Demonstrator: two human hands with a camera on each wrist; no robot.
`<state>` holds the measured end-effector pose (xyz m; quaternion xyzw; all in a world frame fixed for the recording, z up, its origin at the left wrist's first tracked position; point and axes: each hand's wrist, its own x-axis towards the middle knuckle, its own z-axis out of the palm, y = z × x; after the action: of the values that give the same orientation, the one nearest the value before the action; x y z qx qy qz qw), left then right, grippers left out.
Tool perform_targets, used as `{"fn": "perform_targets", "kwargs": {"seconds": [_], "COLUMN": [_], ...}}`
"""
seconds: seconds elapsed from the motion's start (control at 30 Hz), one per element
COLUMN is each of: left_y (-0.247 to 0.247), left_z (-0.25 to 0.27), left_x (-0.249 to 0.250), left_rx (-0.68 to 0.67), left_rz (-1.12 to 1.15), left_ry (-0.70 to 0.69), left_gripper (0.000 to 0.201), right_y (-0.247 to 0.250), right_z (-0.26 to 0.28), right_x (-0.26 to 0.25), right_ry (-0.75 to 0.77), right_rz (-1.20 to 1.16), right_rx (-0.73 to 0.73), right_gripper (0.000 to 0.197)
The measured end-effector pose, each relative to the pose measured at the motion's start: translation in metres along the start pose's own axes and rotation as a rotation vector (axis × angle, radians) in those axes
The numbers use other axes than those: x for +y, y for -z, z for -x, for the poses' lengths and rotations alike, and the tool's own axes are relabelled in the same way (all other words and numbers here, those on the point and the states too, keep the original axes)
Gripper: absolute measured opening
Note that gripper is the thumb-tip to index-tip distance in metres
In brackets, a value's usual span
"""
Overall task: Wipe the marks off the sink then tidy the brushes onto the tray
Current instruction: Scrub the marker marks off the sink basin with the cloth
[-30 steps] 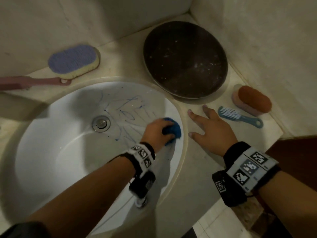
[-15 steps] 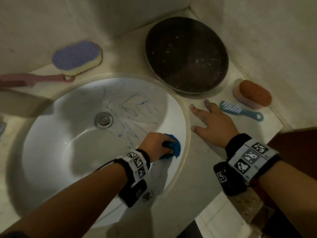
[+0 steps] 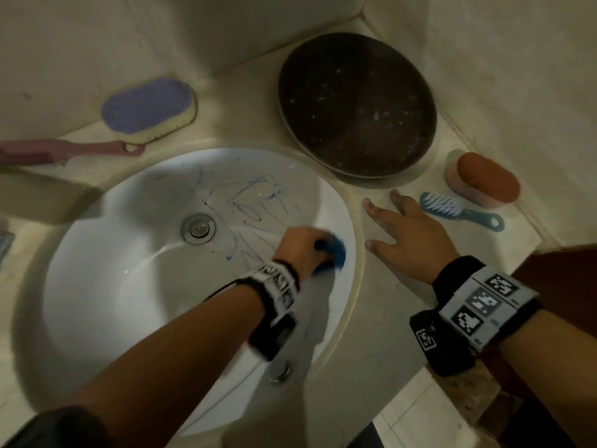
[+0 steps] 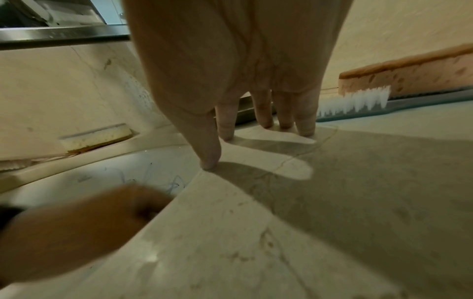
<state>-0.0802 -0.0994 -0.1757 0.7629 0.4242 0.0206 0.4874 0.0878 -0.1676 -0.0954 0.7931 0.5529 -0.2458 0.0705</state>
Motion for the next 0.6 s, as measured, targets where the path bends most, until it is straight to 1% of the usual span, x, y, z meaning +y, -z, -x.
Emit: {"fn": "perform_targets", "kwargs": {"seconds": [0.03, 0.07, 0.1, 0.13, 0.2, 0.23, 0.27, 0.3, 0.33, 0.4, 0.43, 0.47, 0.5, 0.6], "left_y": [0.002, 0.005, 0.006, 0.006, 0.002, -0.001, -0.003, -0.002, 0.001, 0.011, 0.015, 0.017, 0.015, -0.001], "left_z": [-0.015, -0.024, -0.027, -0.021, -0.002, 0.007, 0.011, 0.008, 0.002, -0.022, -0.032, -0.035, -0.031, 0.0], "left_x": [0.009, 0.017, 0.018, 0.017, 0.009, 0.005, 0.001, 0.001, 0.005, 0.013, 0.015, 0.018, 0.02, 0.017], "left_rx": [0.118, 0.193, 0.198, 0.131, -0.111, -0.203, -0.245, -0.225, -0.147, 0.121, 0.24, 0.29, 0.256, -0.046], "left_rz": [0.085, 0.137, 0.141, 0.097, -0.079, -0.15, -0.173, -0.15, -0.088, 0.087, 0.159, 0.182, 0.151, -0.035], "left_ry": [0.044, 0.067, 0.069, 0.043, -0.028, -0.046, -0.049, -0.049, -0.027, 0.059, 0.078, 0.084, 0.072, -0.014], "left_gripper": [0.028, 0.026, 0.025, 0.025, 0.029, 0.031, 0.032, 0.031, 0.03, 0.026, 0.024, 0.023, 0.023, 0.028], "right_y": [0.0, 0.001, 0.002, 0.002, 0.002, 0.002, 0.002, 0.002, 0.002, 0.002, 0.001, 0.001, 0.001, 0.0], "right_z": [0.0, 0.0, 0.0, 0.001, 0.001, 0.001, 0.002, 0.001, 0.001, 0.001, 0.001, 0.0, 0.001, 0.001], "right_x": [0.0, 0.001, 0.001, 0.001, 0.0, 0.0, 0.0, 0.0, 0.0, 0.001, 0.001, 0.001, 0.001, 0.0], "right_ry": [0.0, 0.001, 0.003, 0.003, 0.005, 0.006, 0.005, 0.004, 0.003, 0.006, 0.008, 0.01, 0.013, 0.016], "right_rz": [0.003, 0.005, 0.004, -0.001, -0.013, -0.017, -0.018, -0.011, -0.002, 0.001, -0.002, -0.006, -0.011, -0.028], "right_rx": [0.004, 0.007, 0.005, 0.002, 0.007, 0.008, 0.007, 0.002, -0.008, -0.021, -0.017, -0.014, -0.012, 0.002], "right_gripper": [0.071, 0.071, 0.071, 0.071, 0.071, 0.071, 0.071, 0.071, 0.071, 0.071, 0.071, 0.071, 0.071, 0.071]}}
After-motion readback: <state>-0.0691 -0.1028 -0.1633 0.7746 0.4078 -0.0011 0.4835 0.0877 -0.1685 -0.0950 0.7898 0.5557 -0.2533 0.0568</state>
